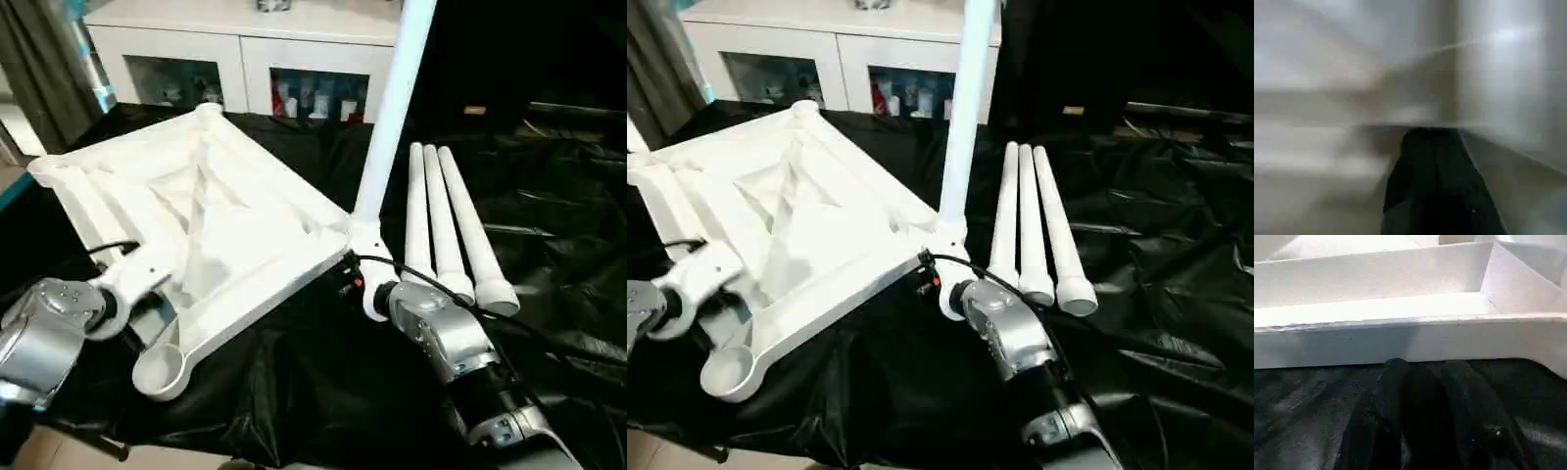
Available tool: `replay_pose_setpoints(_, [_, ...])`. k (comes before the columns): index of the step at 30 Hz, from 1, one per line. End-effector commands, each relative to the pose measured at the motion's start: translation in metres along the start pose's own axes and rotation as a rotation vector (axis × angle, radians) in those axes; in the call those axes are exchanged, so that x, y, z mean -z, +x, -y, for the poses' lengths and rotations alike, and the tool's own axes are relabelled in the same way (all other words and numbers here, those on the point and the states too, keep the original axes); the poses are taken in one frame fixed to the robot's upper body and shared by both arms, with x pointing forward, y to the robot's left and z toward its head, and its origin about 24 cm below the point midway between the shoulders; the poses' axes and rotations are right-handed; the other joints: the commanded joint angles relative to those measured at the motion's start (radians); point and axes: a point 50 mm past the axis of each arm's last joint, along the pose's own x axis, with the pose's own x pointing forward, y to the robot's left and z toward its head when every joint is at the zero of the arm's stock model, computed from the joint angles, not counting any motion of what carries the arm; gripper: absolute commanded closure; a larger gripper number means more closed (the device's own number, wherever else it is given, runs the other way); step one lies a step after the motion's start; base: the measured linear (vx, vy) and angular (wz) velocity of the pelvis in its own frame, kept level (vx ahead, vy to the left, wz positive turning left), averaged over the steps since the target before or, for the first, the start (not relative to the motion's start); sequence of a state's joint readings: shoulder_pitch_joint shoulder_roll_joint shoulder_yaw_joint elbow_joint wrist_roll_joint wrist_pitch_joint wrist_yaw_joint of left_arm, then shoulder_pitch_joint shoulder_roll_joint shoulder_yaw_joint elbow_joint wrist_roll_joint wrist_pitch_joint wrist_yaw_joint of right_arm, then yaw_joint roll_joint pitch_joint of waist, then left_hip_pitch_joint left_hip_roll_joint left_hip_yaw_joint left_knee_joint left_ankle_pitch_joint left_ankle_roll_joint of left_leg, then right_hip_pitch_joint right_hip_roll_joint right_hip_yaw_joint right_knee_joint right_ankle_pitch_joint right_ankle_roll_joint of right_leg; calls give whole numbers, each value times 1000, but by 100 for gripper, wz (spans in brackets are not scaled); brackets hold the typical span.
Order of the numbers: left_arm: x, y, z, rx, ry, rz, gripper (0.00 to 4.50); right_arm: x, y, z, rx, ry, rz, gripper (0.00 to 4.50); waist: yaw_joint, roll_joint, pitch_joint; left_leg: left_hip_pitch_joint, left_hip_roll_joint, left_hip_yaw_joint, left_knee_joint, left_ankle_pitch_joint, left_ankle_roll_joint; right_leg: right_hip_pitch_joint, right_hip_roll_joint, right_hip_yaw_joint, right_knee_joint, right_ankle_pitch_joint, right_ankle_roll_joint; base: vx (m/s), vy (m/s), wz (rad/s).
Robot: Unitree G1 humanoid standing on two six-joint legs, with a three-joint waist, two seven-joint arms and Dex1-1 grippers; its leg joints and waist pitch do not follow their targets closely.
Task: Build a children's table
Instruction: Rotate table base
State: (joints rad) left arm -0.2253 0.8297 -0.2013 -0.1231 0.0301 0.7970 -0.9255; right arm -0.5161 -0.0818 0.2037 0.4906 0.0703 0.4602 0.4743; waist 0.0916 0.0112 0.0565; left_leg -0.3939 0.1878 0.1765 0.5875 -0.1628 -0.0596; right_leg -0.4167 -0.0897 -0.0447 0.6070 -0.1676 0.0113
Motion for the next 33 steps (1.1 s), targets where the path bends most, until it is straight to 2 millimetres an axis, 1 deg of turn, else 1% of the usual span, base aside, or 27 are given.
replay_pose_setpoints(1, [-6,3,19,157,17,27,450,-6,2,0,-12,-18,19,353,-2,21,-62,36,29,-13,-84,-365,-69,30,-41,34,-64,-268,-199,0,0,0])
replay_pose_setpoints(2, [-6,3,19,157,17,27,450,-6,2,0,-12,-18,19,359,-3,21,-61,33,28,-14,-85,-365,-68,32,-40,33,-63,-272,-197,0,0,0])
replay_pose_setpoints(4, [-13,3,32,250,37,63,450,-7,4,0,-17,-25,23,373,-6,17,-60,32,28,-15,-87,-376,-70,34,-41,34,-66,-295,-187,0,0,0])
replay_pose_setpoints(5, [-17,5,39,299,56,90,450,-9,6,0,-23,-29,25,381,-6,17,-59,33,27,-14,-86,-381,-70,31,-41,35,-67,-313,-186,0,0,0])
replay_pose_setpoints(6, [-17,5,39,299,56,90,450,-9,6,0,-23,-29,25,381,-7,16,-59,33,26,-15,-86,-384,-70,32,-42,35,-68,-324,-184,0,0,0])
replay_pose_setpoints(7, [-21,6,46,340,68,109,450,-10,8,-1,-29,-33,28,401,-9,18,-59,30,27,-16,-87,-385,-71,35,-44,35,-68,-336,-182,0,0,0])
replay_pose_setpoints(9, [-29,10,55,391,89,138,450,-13,12,-3,-39,-42,35,408,-11,16,-59,32,27,-15,-85,-386,-73,33,-42,35,-69,-341,-179,0,0,0])
replay_pose_setpoints(12, [-34,12,60,414,106,157,450,-15,14,-5,-45,-46,42,438,-17,15,-62,29,26,-15,-84,-370,-71,38,-41,34,-67,-322,-187,0,0,0])
replay_pose_setpoints(14, [-40,15,60,408,126,180,450,-17,16,-6,-51,-48,47,446,-21,18,-63,30,25,-14,-82,-364,-69,37,-40,34,-65,-309,-190,0,0,0])
replay_pose_setpoints(15, [-50,21,54,355,144,220,450,-18,17,-7,-51,-57,51,446,-24,16,-63,30,25,-14,-82,-368,-67,37,-39,34,-67,-310,-189,0,0,0])
replay_pose_setpoints(16, [-52,22,52,339,147,228,450,-18,17,-7,-51,-59,51,446,-26,16,-63,33,23,-13,-80,-372,-66,35,-36,34,-70,-315,-188,0,0,0])
replay_pose_setpoints(17, [-57,26,47,296,149,244,450,-18,18,-7,-48,-62,52,446,-25,20,-65,33,25,-14,-80,-369,-69,37,-39,34,-68,-305,-192,0,0,0])
replay_pose_setpoints(18, [-59,28,44,270,147,250,450,-18,18,-6,-46,-63,53,446,-27,19,-64,31,24,-13,-81,-372,-69,37,-37,33,-68,-306,-190,0,0,0])
replay_pose_setpoints(19, [-63,30,37,216,151,256,450,-18,17,-5,-39,-65,53,446,-28,23,-65,33,24,-15,-80,-378,-71,38,-37,33,-67,-307,-189,0,0,0])
replay_pose_setpoints(20, [-65,32,31,172,154,260,450,-18,17,-3,-32,-67,54,446,-28,23,-66,33,23,-15,-79,-377,-70,39,-36,32,-68,-304,-185,0,0,0])
replay_pose_setpoints(21, [-69,35,23,112,156,263,450,-18,16,-1,-24,-71,57,446,-30,20,-67,32,23,-14,-79,-371,-69,41,-36,33,-69,-296,-184,0,0,0])
replay_pose_setpoints(22, [-70,35,19,85,158,265,450,-18,15,0,-21,-71,58,446,-30,22,-67,31,22,-14,-79,-365,-69,41,-35,32,-68,-290,-183,0,0,0])
replay_pose_setpoints(23, [-73,37,11,23,161,268,450,-19,14,2,-12,-74,64,446,-30,21,-68,31,22,-15,-77,-360,-67,42,-35,32,-67,-280,-185,0,0,0])
replay_pose_setpoints(24, [-75,38,3,-26,164,269,450,-20,12,4,-3,-75,73,446,-29,25,-69,32,21,-15,-76,-356,-68,43,-35,32,-66,-274,-187,0,0,0])
replay_pose_setpoints(25, [-77,39,0,-44,167,270,450,-20,11,5,2,-75,78,446,-29,22,-69,32,20,-14,-75,-356,-66,42,-34,32,-68,-273,-184,0,0,0])
replay_pose_setpoints(26, [-78,40,-4,-76,173,270,450,-21,10,6,10,-76,88,446,-28,23,-71,32,21,-16,-76,-351,-67,45,-35,31,-65,-266,-185,0,0,0])
replay_pose_setpoints(27, [-81,43,-10,-115,179,280,450,-23,7,8,28,-81,105,446,-28,27,-70,30,21,-16,-77,-350,-68,45,-35,30,-66,-266,-182,0,0,0])
replay_pose_setpoints(28, [-83,44,-12,-132,175,292,450,-25,6,9,42,-85,115,446,-27,23,-71,32,20,-15,-74,-345,-67,44,-34,30,-68,-261,-179,0,0,0])
replay_pose_setpoints(29, [-88,46,-12,-136,165,320,450,-28,3,11,62,-80,132,446,-27,27,-72,30,22,-16,-75,-335,-69,46,-35,30,-65,-242,-184,0,0,0])
replay_pose_setpoints(31, [-94,48,-7,-112,159,363,450,-31,0,14,84,-69,154,446,-24,24,-75,30,23,-15,-73,-317,-66,47,-36,30,-60,-207,-197,0,0,0])
replay_pose_setpoints(32, [-96,49,-5,-103,156,375,450,-32,-1,15,91,-68,161,446,-24,28,-76,29,23,-16,-73,-307,-65,48,-37,30,-58,-190,-204,0,0,0])
replay_pose_setpoints(33, [-98,49,-1,-82,156,394,450,-34,-3,17,106,-67,170,446,-23,27,-78,28,23,-14,-71,-293,-60,49,-36,29,-56,-159,-214,0,0,0])
